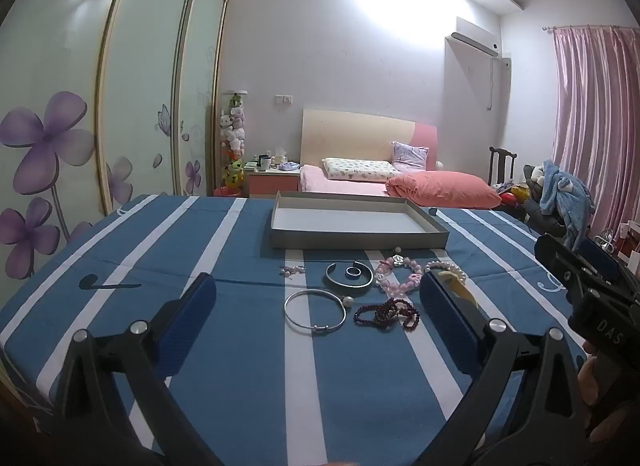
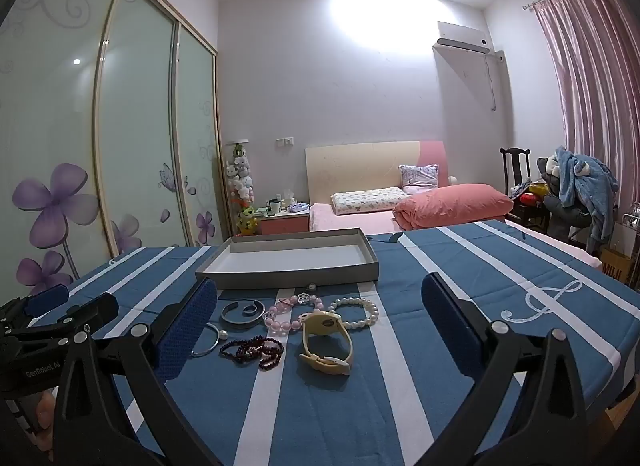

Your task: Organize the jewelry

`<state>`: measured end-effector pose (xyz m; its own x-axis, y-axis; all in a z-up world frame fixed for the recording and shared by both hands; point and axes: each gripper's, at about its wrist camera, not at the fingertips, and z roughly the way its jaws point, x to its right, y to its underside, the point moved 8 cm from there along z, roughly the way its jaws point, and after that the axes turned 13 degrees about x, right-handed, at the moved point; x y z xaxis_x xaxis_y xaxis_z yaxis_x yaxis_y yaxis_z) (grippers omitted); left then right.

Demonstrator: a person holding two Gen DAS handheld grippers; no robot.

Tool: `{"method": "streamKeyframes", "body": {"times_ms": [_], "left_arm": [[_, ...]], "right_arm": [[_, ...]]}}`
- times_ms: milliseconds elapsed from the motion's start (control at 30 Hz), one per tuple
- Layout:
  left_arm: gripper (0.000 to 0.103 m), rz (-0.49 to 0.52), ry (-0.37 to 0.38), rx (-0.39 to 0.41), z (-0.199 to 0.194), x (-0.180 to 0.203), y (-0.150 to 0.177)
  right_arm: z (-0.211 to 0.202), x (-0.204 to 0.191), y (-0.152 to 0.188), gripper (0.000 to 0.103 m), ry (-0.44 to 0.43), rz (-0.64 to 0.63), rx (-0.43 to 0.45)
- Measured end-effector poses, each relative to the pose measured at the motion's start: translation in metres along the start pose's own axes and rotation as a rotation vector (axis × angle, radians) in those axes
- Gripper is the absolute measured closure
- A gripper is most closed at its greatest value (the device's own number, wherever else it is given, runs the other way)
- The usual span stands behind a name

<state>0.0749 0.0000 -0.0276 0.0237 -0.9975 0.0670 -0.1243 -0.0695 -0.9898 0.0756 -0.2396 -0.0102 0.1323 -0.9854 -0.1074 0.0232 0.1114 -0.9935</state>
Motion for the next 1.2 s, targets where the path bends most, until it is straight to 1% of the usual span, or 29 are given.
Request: {"method": "streamKeyframes", "body": {"times_ms": [1200], "left_arm": [[0.004, -0.012, 0.001, -0.006, 0.0002, -0.0003, 0.0004]], "right_arm": [[0.0015, -0.0006, -0.0001, 0.002, 0.0, -0.007, 0.001]]}}
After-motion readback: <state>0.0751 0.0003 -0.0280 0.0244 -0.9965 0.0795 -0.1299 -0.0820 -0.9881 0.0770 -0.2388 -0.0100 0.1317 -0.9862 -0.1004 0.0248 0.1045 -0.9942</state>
